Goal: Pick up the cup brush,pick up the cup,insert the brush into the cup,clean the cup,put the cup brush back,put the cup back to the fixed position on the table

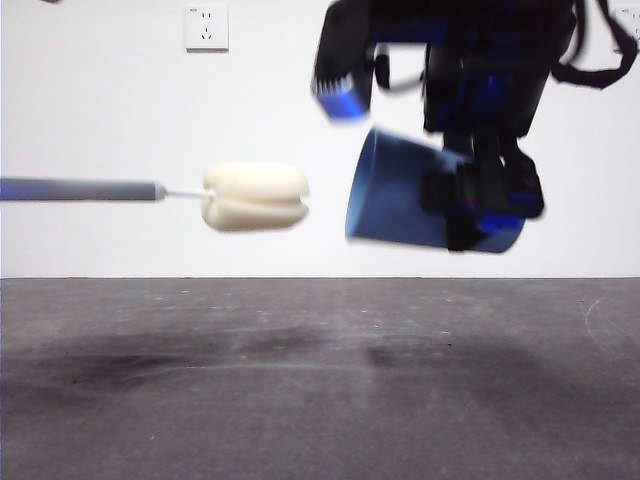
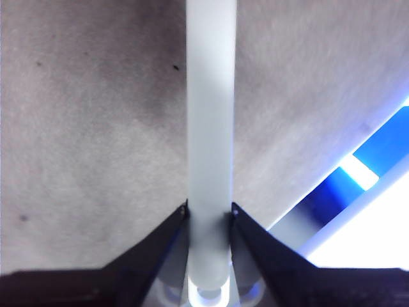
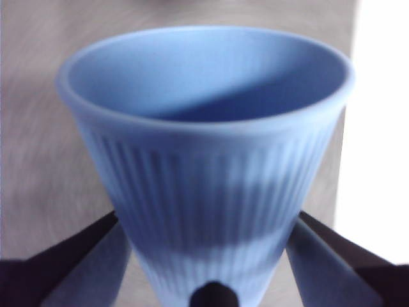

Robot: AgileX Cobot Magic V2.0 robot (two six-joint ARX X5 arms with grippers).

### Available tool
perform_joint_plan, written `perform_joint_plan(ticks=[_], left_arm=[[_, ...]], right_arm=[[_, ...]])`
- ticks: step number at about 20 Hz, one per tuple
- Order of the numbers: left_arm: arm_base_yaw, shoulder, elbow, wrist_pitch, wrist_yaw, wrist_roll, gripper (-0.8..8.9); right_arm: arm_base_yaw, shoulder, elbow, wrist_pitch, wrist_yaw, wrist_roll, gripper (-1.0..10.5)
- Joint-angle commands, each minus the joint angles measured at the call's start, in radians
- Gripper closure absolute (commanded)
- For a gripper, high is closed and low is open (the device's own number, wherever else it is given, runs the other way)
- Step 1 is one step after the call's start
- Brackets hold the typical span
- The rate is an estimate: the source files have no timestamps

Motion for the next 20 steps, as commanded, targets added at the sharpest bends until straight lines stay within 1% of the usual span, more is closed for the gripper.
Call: perform_joint_plan(ticks=[1, 2, 3, 5, 8, 9, 10, 12, 14, 18, 20], left_arm=[[0.047, -0.027, -0.005, 0.085, 0.045, -0.126, 8.22], [0.062, -0.028, -0.005, 0.132, 0.069, -0.17, 8.22], [0.073, -0.026, -0.007, 0.195, 0.087, -0.223, 8.22], [0.075, -0.008, -0.02, 0.311, 0.093, -0.312, 8.22], [0.075, 0.064, -0.039, 0.443, 0.097, -0.401, 8.22], [0.072, 0.1, -0.039, 0.479, 0.106, -0.423, 8.22], [0.071, 0.137, -0.039, 0.513, 0.122, -0.439, 8.22], [0.059, 0.216, -0.039, 0.573, 0.123, -0.485, 8.22], [0.053, 0.288, -0.039, 0.609, 0.148, -0.513, 8.22], [0.027, 0.418, -0.039, 0.666, 0.143, -0.565, 8.22], [0.026, 0.47, -0.039, 0.698, 0.142, -0.607, 8.22]], right_arm=[[-0.004, -0.079, 0.002, 0.003, -0.012, 0.415, 9.6], [-0.005, -0.119, 0.002, 0.0, -0.044, 0.512, 9.6], [-0.005, -0.168, 0.002, 0.0, -0.098, 0.613, 9.6], [-0.005, -0.259, 0.002, 0.005, -0.172, 0.752, 9.6], [-0.005, -0.37, 0.002, 0.01, -0.237, 0.846, 9.6], [-0.005, -0.4, 0.002, 0.01, -0.255, 0.864, 9.6], [-0.005, -0.423, 0.002, 0.011, -0.263, 0.864, 9.6], [-0.005, -0.46, 0.002, 0.011, -0.265, 0.864, 9.6], [-0.005, -0.482, 0.002, 0.01, -0.266, 0.864, 9.6], [-0.005, -0.486, 0.002, 0.01, -0.266, 0.864, 9.6], [-0.005, -0.486, 0.002, 0.01, -0.276, 0.864, 9.6]])
